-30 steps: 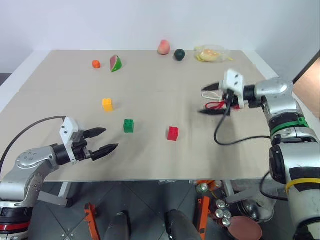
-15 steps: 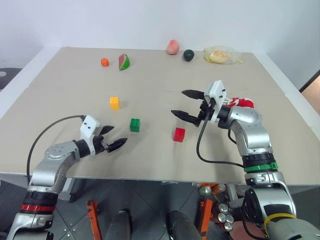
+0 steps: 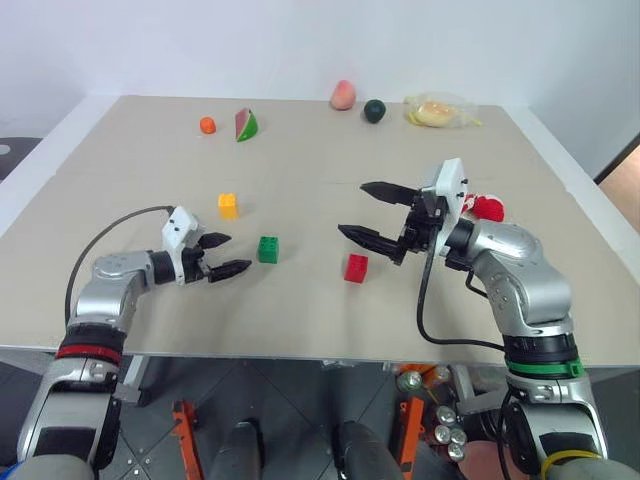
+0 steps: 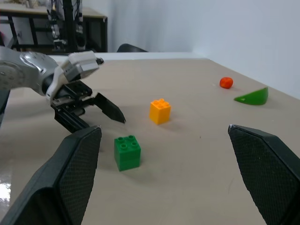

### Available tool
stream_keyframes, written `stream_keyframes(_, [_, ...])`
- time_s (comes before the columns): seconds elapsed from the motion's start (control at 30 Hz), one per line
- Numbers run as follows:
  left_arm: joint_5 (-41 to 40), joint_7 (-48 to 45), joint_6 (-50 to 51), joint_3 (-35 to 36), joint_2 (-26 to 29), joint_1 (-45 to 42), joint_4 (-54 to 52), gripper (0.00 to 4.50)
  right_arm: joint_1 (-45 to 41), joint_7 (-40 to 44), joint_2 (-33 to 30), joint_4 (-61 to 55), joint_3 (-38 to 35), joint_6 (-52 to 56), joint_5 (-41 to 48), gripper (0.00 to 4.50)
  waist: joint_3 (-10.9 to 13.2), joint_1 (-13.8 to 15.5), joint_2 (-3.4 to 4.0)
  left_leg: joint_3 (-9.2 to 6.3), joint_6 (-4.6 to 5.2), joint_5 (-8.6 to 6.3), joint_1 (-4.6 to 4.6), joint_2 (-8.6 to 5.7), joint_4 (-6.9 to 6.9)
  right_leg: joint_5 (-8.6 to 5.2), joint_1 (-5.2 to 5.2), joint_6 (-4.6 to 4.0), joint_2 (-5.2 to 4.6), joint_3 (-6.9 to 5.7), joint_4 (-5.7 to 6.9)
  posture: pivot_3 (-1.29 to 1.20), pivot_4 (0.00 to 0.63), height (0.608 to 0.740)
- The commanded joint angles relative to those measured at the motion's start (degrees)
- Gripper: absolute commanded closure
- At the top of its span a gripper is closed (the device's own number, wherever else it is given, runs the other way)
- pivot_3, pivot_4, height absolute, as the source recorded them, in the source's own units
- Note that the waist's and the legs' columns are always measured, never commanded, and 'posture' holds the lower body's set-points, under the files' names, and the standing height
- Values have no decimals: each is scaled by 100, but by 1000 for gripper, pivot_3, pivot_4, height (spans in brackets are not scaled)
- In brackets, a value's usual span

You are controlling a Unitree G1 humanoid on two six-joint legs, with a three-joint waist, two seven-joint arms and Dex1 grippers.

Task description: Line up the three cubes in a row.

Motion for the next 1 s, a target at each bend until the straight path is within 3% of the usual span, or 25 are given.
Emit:
stream_keyframes(0.03, [102,-573,-331,-33,43,-421,605,80,108,-212,-124,-535,-204,153,214,26,0,0,0,0,0,0,-1,0,0,1,0,2,0,0,0,0,150,740])
stream_keyframes(0.43, [1022,-792,-1638,-315,-567,-1571,2741,80,561,-711,-407,-1251,-414,560,535,26,-1,7,-2,-1,1,1,-7,0,2,1,-3,2,0,0,0,0,150,740])
stream_keyframes(0.93, [1634,-413,-2402,-274,-839,-1980,3532,80,738,-1004,-597,-1465,-522,718,724,26,-1,6,-3,-2,2,1,-12,-1,11,13,-6,14,1,2,1,0,150,740])
stream_keyframes(1.0, [1637,-407,-2428,-241,-869,-1988,3551,616,716,-1012,-601,-1428,-511,705,719,0,-2,5,-3,-2,2,1,-12,-1,12,13,-5,10,1,2,1,0,150,740])
